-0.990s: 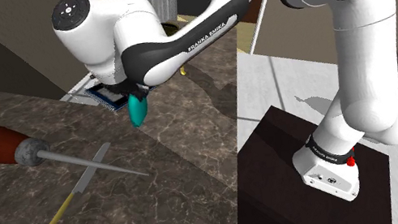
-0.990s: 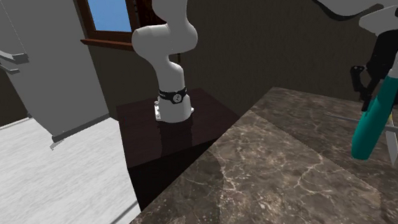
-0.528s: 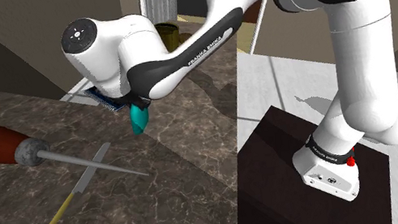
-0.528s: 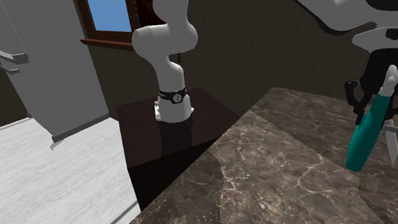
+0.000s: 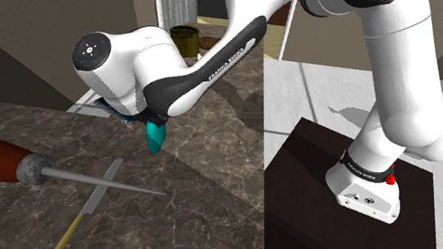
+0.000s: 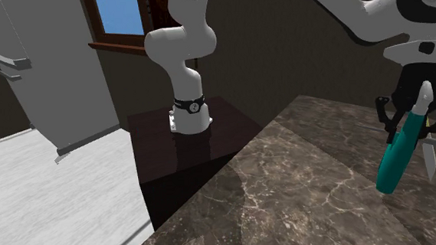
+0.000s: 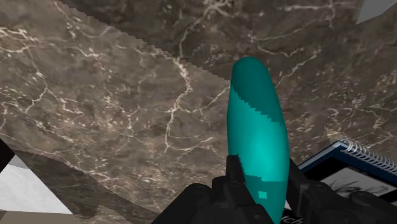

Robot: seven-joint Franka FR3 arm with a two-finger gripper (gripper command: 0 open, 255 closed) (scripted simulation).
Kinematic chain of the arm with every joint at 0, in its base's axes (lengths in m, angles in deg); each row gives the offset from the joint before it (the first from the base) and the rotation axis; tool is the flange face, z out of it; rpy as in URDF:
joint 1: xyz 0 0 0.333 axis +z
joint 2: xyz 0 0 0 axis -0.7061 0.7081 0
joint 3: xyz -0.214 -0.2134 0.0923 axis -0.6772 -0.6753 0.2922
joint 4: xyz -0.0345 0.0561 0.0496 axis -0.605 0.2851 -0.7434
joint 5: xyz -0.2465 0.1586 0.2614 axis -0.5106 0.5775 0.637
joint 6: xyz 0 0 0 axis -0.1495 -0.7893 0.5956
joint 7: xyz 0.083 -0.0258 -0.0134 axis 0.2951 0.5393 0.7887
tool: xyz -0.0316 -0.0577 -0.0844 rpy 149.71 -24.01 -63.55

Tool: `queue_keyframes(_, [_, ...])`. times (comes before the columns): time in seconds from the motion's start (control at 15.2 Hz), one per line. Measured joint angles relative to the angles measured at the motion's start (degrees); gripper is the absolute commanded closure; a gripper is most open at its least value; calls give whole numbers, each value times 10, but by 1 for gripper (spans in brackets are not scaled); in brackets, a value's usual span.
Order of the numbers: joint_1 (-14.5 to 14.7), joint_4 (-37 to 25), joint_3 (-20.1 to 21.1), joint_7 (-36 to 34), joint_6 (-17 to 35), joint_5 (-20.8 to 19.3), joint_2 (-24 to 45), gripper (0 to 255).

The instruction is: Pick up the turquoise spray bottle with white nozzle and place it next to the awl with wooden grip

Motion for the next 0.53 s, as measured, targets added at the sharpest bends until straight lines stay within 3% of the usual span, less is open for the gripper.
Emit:
queue_keyframes(0.07, [0, 0, 0, 0, 0, 0, 0, 255])
queue_keyframes(0.13, [0, 0, 0, 0, 0, 0, 0, 0])
queue_keyframes(0.53, [0, 0, 0, 0, 0, 0, 0, 0])
